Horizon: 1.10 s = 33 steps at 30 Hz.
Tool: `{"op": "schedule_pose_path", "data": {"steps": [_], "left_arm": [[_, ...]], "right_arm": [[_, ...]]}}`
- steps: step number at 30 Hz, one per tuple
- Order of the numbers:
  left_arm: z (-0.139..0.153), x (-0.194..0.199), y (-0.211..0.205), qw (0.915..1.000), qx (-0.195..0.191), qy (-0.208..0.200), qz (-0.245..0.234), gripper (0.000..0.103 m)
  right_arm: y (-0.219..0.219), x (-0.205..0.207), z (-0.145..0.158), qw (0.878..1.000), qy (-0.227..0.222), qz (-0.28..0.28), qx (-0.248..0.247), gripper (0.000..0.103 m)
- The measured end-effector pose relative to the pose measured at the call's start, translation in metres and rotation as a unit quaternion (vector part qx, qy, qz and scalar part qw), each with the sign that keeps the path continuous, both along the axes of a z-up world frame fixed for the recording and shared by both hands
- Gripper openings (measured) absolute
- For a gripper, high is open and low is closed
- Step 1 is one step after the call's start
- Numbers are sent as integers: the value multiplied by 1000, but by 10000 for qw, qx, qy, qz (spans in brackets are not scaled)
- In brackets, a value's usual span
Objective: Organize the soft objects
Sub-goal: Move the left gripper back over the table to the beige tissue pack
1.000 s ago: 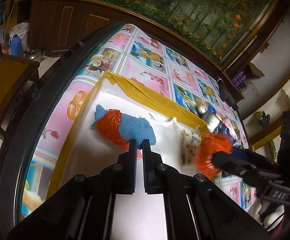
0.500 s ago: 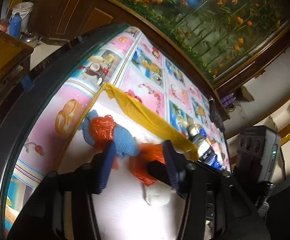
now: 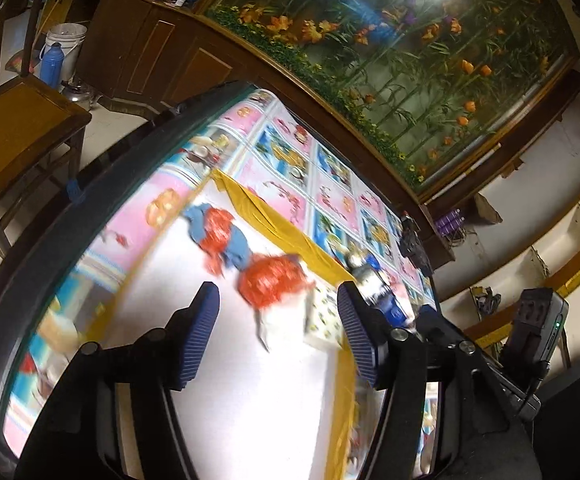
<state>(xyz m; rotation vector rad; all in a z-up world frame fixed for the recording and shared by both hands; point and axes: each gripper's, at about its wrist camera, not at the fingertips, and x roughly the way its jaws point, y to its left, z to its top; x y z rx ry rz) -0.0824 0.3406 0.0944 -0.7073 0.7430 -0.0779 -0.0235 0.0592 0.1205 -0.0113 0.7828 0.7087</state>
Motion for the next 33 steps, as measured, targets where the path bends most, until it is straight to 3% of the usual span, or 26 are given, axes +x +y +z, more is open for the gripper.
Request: {"op": "schedule_pose_path", "data": {"steps": [4, 8, 13, 18, 22, 27, 33], "left_arm": [[7, -21, -41, 9993, 58, -116, -339, 61], [6, -29, -107, 9939, 482, -50, -992, 67], [-10, -29, -186, 9766, 940, 124, -1933, 67], [-19, -25, -235, 9636, 1364, 243, -2285, 67], [-21, -17, -255, 9602, 1538, 277, -2317, 67], [-33, 2, -253, 9625, 1644, 506, -2096, 67], [-43, 25, -241, 9667, 1630, 670, -1858, 67]], "right_arm": [[-67, -38, 14, 9985, -423, -351, 31, 88], [-152, -66, 16, 9926, -653, -1024, 14, 92], [-252, -77, -6, 9774, -353, -2079, 120, 92], [-308, -90, -24, 9641, -149, -2638, 264, 93], [-327, -81, -30, 9545, -35, -2939, 500, 93], [-321, -52, -44, 9503, 191, -2999, 807, 92], [-276, -14, -46, 9699, 192, -2299, 780, 92]]}}
